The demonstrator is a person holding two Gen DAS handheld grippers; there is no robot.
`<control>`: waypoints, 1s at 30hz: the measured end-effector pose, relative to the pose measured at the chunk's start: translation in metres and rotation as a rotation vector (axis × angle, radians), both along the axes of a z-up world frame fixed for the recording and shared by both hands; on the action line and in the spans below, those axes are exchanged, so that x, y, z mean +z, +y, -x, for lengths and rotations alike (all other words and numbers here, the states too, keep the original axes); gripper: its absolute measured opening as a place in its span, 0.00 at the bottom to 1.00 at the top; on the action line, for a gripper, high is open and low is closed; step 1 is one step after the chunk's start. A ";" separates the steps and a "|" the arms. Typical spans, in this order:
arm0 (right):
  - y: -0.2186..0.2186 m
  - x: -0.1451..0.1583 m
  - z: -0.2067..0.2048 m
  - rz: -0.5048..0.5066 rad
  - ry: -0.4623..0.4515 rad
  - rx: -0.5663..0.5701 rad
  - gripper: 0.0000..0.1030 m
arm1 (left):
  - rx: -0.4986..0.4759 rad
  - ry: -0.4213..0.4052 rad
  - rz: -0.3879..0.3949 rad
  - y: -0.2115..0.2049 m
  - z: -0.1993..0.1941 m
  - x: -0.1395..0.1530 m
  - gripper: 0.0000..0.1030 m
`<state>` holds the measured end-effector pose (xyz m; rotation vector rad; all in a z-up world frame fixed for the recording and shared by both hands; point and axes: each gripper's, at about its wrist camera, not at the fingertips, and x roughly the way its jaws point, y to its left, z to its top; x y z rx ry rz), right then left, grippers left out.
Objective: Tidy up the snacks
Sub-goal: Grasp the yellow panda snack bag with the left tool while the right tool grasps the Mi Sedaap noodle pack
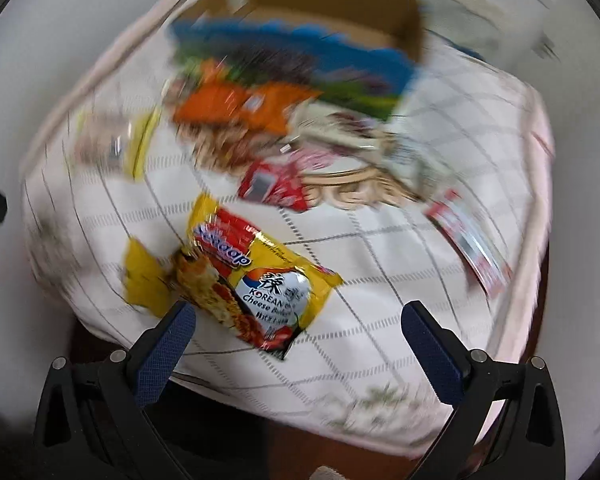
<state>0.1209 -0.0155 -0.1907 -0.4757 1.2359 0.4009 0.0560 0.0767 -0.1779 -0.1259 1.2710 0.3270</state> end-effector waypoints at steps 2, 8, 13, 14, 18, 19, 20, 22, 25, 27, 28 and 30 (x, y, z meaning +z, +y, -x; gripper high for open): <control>0.016 -0.027 0.001 0.064 0.005 0.118 1.00 | 0.006 0.040 0.022 -0.004 0.007 -0.026 1.00; 0.048 -0.099 0.006 0.196 0.067 0.396 1.00 | 0.019 0.099 0.068 -0.013 0.029 -0.072 1.00; 0.060 -0.129 0.002 0.200 0.102 0.489 1.00 | 0.029 0.130 0.103 -0.020 0.034 -0.109 1.00; 0.062 -0.132 0.002 0.205 0.102 0.504 1.00 | 0.023 0.135 0.106 -0.023 0.033 -0.116 1.00; 0.073 -0.147 0.002 0.235 0.093 0.556 1.00 | -0.005 0.139 0.121 -0.031 0.026 -0.133 0.99; 0.075 -0.151 0.003 0.250 0.085 0.566 1.00 | -0.013 0.140 0.117 -0.033 0.023 -0.137 0.97; 0.076 -0.155 0.003 0.256 0.083 0.573 1.00 | -0.022 0.139 0.115 -0.035 0.020 -0.140 0.96; 0.074 -0.158 0.004 0.240 0.088 0.571 1.00 | -0.031 0.134 0.116 -0.038 0.016 -0.142 0.96; 0.064 -0.154 -0.008 0.205 0.117 0.510 0.97 | -0.052 0.121 0.110 -0.044 0.009 -0.143 0.96; 0.054 -0.150 -0.021 0.176 0.141 0.446 0.93 | -0.067 0.116 0.113 -0.047 0.004 -0.146 0.96; 0.045 -0.149 -0.028 0.160 0.151 0.401 0.93 | -0.077 0.113 0.119 -0.051 0.001 -0.146 0.96; 0.031 -0.148 -0.038 0.149 0.157 0.318 0.92 | -0.095 0.108 0.123 -0.058 -0.005 -0.145 0.96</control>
